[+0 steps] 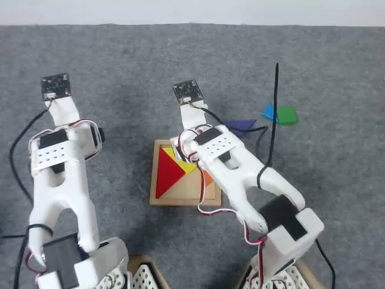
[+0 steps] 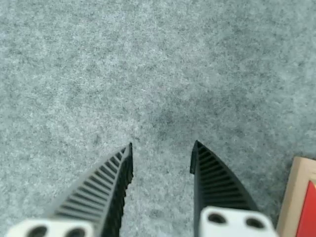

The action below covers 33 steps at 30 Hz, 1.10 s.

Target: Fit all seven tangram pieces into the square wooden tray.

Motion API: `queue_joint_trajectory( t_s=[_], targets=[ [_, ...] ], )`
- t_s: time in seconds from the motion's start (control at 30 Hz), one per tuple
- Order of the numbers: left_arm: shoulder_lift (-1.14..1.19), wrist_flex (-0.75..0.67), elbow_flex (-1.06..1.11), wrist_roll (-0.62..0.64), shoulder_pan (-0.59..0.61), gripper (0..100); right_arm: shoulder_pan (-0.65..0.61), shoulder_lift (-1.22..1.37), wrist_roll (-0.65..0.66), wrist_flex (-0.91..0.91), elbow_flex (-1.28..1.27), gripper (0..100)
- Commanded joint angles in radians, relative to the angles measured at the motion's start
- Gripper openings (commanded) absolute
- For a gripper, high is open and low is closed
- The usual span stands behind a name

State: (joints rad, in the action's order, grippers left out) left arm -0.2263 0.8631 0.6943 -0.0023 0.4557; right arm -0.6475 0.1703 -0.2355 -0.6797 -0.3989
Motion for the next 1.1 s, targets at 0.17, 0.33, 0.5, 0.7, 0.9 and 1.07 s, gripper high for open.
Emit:
queue_joint_trajectory(
  t_s=[0.17,0.33,0.5,0.7,0.9,1.07],
  targets=[
    [-0.005,-0.025,-0.010,0.000,-0.008,19,0.010,0.002,0.009,0.015,0.046,4.6],
    [-0.005,-0.025,-0.012,0.000,-0.008,19,-0.028,-0.005,0.009,-0.041,0.018,4.8],
    [-0.005,-0.025,-0.013,0.000,-0.008,19,-0.088,-0.008,0.011,-0.048,0.000,4.8],
    [-0.005,-0.025,-0.013,0.000,-0.008,19,-0.102,-0.008,0.014,-0.091,0.000,4.8],
    [-0.005,-0.025,-0.015,0.000,-0.008,19,-0.107,-0.008,0.041,-0.157,-0.003,4.6],
    [-0.005,-0.026,-0.015,0.000,-0.008,19,-0.156,-0.038,0.041,-0.153,-0.037,4.4]
  ],
)
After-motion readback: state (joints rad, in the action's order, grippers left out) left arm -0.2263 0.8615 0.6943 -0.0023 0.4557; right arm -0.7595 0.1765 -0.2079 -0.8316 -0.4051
